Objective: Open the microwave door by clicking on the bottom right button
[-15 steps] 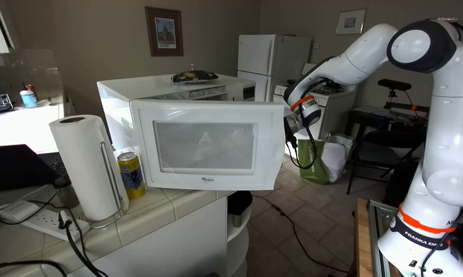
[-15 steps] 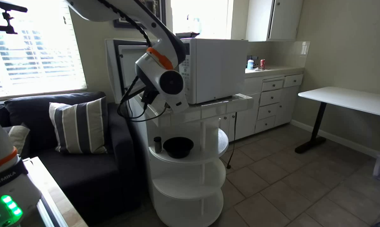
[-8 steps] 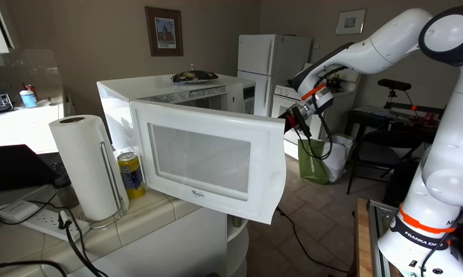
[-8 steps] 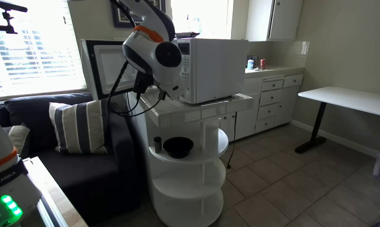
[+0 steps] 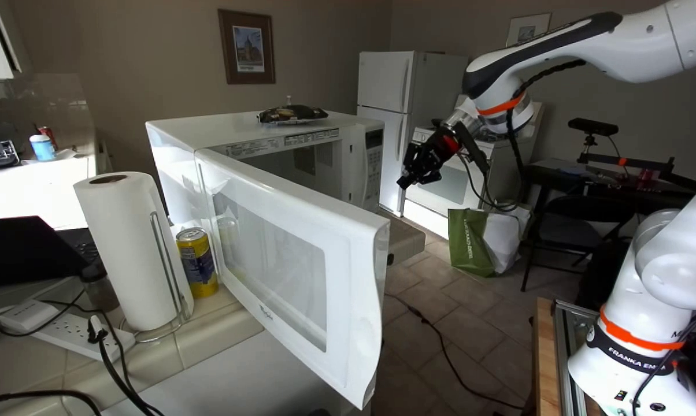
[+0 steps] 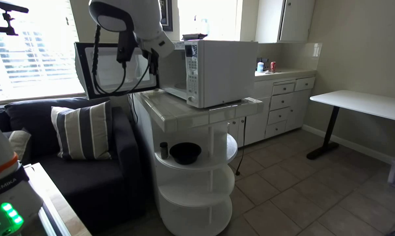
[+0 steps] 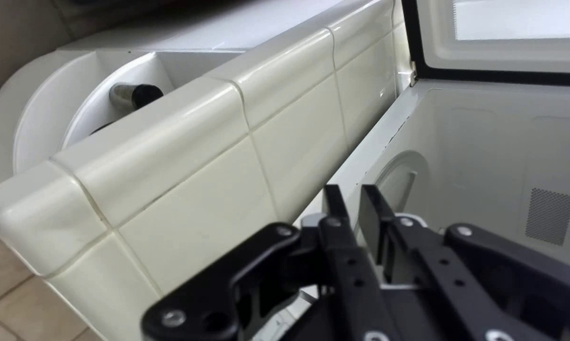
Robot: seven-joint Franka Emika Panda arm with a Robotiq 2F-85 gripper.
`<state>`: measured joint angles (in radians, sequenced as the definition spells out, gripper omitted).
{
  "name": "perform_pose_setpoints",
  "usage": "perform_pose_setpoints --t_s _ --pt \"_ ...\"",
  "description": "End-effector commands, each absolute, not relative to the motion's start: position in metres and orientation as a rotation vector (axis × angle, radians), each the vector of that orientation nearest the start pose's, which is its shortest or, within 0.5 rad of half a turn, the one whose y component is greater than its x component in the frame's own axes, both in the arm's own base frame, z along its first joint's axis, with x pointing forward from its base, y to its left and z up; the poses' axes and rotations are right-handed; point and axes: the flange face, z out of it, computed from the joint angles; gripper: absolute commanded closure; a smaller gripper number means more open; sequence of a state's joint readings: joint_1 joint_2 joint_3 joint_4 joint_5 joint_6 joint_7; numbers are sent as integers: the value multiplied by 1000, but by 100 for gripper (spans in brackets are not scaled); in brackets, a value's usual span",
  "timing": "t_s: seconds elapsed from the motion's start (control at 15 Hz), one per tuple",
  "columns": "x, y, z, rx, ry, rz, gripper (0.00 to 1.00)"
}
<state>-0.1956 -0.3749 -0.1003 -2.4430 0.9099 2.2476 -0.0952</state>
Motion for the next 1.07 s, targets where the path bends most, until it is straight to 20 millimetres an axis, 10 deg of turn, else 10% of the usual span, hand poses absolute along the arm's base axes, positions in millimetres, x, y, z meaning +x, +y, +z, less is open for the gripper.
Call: perform_pose_setpoints --t_s 0.0,0.47,1.0 --pt "427 -64 516 -2420 828 -454 53" --pt "433 -8 572 -2855 774 -608 1" --pt "435 6 580 -3097 579 -778 0"
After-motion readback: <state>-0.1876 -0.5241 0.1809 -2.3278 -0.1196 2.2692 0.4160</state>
